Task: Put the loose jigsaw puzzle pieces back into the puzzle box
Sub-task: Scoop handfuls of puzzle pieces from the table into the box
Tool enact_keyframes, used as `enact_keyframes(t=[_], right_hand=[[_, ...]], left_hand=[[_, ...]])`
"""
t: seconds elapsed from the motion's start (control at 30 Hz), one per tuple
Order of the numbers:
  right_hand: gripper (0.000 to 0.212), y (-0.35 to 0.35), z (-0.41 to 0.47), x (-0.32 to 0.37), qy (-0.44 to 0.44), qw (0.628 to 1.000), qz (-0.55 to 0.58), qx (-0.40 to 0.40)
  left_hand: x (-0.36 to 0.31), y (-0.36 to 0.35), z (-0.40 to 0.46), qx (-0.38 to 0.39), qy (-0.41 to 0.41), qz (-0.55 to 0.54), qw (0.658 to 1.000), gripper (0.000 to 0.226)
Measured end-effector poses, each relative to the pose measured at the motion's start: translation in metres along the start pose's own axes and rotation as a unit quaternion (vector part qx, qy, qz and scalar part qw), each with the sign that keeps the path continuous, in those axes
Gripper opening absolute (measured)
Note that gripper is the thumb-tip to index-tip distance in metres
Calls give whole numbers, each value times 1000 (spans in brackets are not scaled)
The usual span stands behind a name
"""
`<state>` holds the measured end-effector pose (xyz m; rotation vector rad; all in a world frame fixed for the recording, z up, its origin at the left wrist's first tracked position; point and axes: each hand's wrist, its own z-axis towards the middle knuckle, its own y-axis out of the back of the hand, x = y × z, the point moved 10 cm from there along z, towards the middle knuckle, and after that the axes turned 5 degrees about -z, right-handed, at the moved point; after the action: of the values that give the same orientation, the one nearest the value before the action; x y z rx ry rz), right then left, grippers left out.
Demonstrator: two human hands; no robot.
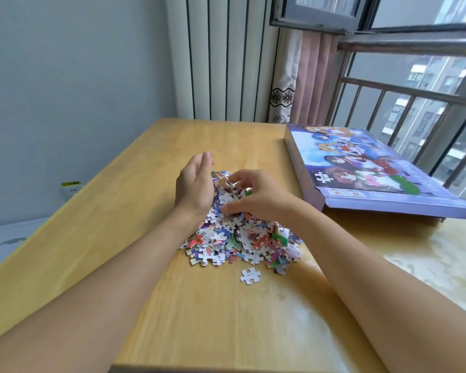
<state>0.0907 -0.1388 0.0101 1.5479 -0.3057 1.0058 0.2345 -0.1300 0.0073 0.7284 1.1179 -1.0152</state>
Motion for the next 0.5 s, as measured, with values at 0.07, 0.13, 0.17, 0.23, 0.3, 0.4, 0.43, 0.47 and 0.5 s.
enact_keyframes(t=[0.07,0.13,0.17,0.23,0.3,0.4,0.43,0.47,0.5], right_hand=[[49,3,0,-2,-6,1000,24,-7],[47,7,-1,-5,-17,998,54,-14],[47,10,-1,-6,-20,997,67,-20],[43,18,-1,-9,-25,993,103,-43],[36,25,-2,-14,-34,982,173,-65],[41,31,-3,-21,-54,958,266,-88],[41,32,-3,-23,-61,947,300,-95],[40,33,-4,-25,-68,933,338,-101],[38,34,-4,-27,-76,918,375,-104]], left_hand=[[-7,1,-1,8,-27,29,999,46],[-11,1,0,16,-51,54,997,46],[-12,1,1,20,-59,63,996,45],[-13,2,1,26,-67,74,995,44],[-15,1,0,33,-69,72,994,39],[-24,-6,-5,57,-79,84,992,27],[-26,-8,-7,67,-90,97,989,25],[-30,-11,-8,78,-111,119,984,25],[-35,-14,-11,89,-138,146,976,27]])
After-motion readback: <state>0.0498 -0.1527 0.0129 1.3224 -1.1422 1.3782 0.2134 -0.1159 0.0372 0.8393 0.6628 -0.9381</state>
